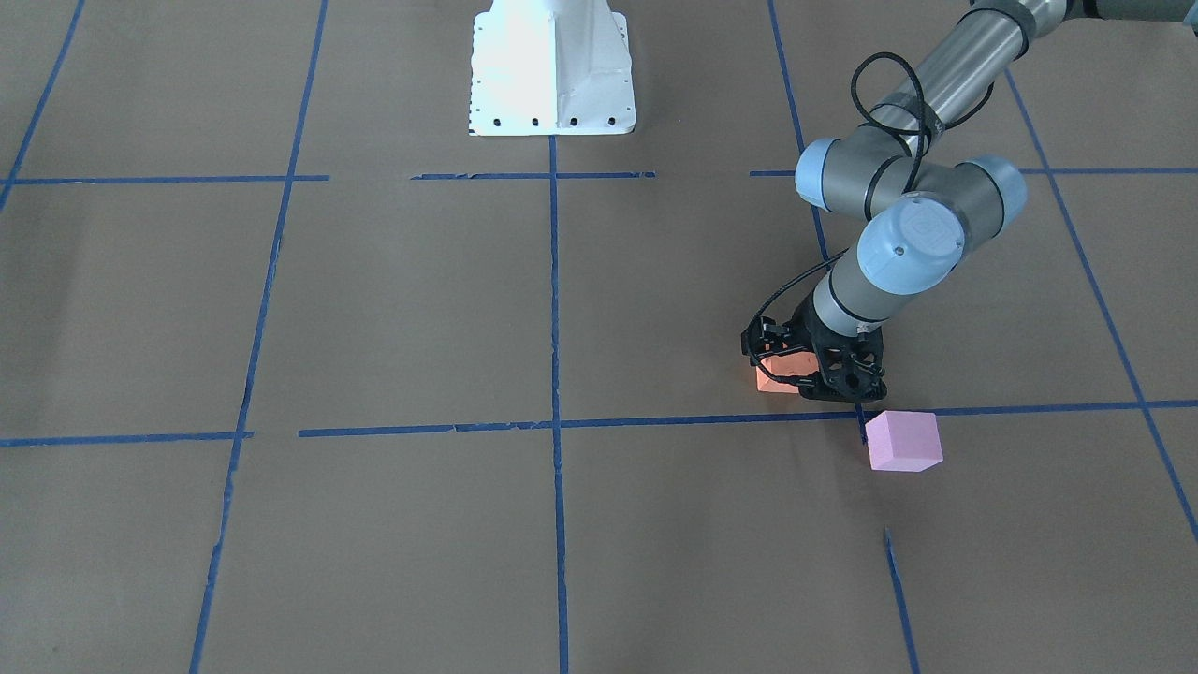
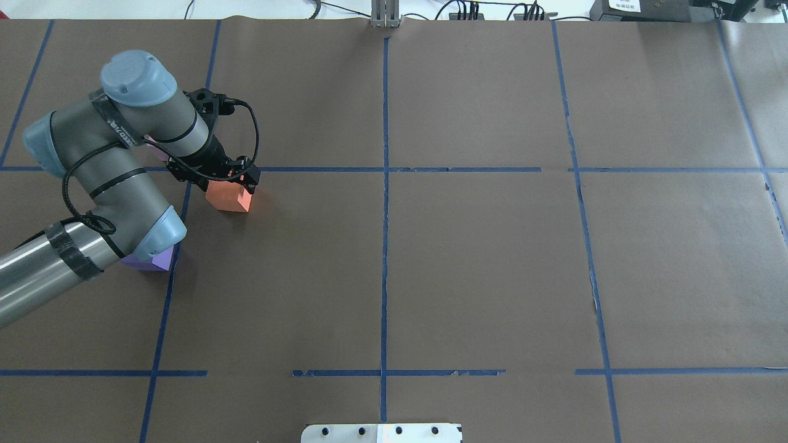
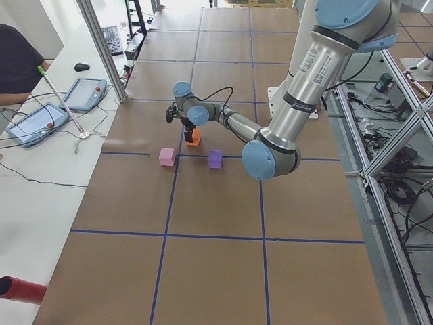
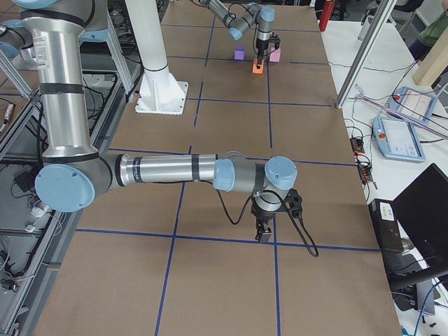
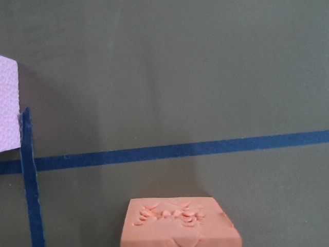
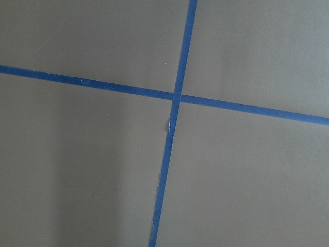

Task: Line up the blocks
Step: 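Close the left gripper on the orange cube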

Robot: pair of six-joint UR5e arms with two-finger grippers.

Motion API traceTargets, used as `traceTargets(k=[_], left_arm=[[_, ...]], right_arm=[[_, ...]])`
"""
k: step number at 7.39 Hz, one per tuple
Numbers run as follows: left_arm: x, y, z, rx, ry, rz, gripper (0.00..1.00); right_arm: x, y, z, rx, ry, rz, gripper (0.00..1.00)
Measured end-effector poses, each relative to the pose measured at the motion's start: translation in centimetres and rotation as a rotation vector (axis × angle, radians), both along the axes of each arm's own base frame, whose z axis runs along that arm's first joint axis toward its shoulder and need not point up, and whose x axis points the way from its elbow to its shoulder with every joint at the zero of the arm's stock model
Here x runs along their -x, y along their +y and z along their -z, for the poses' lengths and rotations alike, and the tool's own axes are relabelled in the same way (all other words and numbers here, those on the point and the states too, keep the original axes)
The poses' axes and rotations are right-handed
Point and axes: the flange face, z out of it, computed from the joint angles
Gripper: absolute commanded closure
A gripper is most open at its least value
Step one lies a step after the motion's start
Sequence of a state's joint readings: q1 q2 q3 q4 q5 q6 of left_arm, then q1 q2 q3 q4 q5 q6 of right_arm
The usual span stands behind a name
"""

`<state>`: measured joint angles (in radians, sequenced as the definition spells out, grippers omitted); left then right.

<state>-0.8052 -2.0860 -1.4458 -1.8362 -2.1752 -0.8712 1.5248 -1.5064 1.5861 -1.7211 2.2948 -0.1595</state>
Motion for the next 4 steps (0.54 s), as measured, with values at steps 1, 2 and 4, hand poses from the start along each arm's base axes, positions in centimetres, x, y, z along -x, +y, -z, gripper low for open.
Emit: traceTargets(k=[1,2,4], left_arm=[[-0.07,-0.02,-0.37,0.005,-0.005,-0.001,0.08],[-0.16,-0.05,-0.68,0.009,-0.009,-0.002,0.21],[-0.32,-0.08,-0.84,0.012,-0.010,-0.003,0.62]], right_arm=[[0.00,0.00,0.00,0.000,0.000,0.000,0.00],[0.00,0.00,0.00,0.000,0.000,0.000,0.00],[0.00,0.00,0.00,0.000,0.000,0.000,0.00]])
